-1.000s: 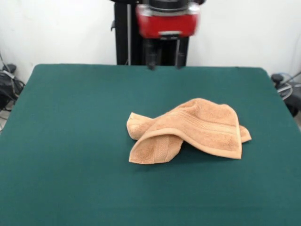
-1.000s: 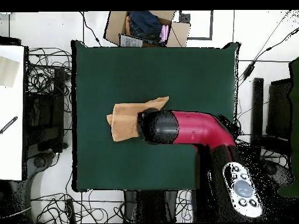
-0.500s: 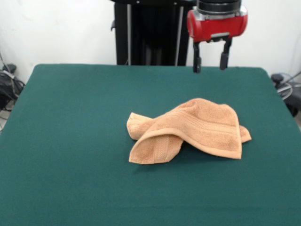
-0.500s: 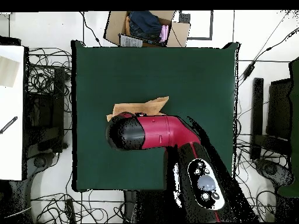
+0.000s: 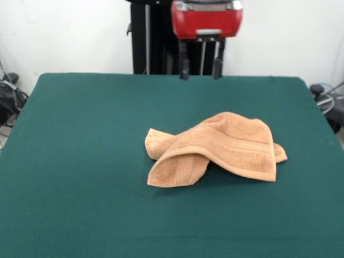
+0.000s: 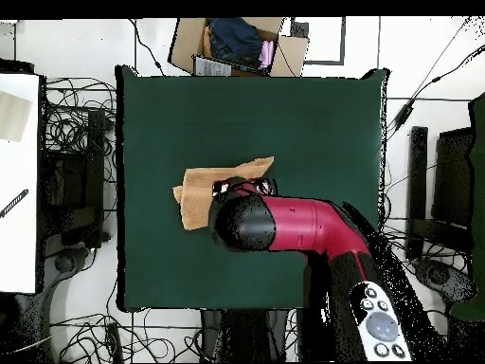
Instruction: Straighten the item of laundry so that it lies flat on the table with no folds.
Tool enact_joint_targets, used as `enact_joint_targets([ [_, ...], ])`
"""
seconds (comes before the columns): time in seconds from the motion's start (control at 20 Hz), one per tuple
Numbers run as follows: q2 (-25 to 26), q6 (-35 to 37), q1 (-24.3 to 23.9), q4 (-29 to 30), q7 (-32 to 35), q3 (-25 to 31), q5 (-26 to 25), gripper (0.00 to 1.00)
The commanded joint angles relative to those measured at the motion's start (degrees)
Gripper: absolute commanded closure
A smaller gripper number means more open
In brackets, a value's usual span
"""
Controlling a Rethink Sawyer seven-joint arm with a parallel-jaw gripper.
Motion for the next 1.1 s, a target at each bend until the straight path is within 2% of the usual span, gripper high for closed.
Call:
enact_joint_targets([
  [0.05, -3.99, -12.51, 3.61, -0.27, 15.88, -8.03, -0.40, 0.00],
  [0.35, -2.31, -21.96, 10.95, -1.28, 17.79, -17.46, 3.40, 0.00],
  [0.8, -1.74, -28.12, 11.58, -2.09, 14.09, -18.74, 6.04, 0.00],
  [0.85, -1.52, -25.78, 11.42, -2.13, 13.35, -18.61, 6.16, 0.00],
  [1.0, 0.14, -11.40, 7.03, 0.64, 11.27, -13.62, 9.18, 0.00],
  [1.1, 1.78, -2.89, 5.64, -0.30, 8.10, -12.54, 10.06, 0.00],
])
